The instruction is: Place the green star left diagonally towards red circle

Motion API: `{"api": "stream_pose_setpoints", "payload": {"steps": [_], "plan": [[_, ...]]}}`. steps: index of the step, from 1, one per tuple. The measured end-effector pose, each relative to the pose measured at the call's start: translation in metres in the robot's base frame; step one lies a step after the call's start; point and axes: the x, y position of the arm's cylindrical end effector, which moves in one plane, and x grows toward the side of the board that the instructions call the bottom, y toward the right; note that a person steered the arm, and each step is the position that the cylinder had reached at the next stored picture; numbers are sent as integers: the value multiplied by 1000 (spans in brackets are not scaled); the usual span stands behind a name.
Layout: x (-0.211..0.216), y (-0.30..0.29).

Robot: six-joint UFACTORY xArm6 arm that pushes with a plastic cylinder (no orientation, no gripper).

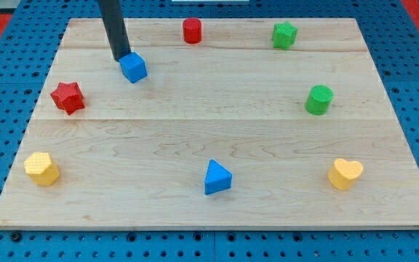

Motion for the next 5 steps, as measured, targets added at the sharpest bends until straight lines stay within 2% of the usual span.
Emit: {"api": "stream_pose_setpoints", "payload": {"steps": [1, 2, 3, 4, 5], "plan": [[2, 0], [74, 61], [137, 55], [146, -28], [120, -92]]}}
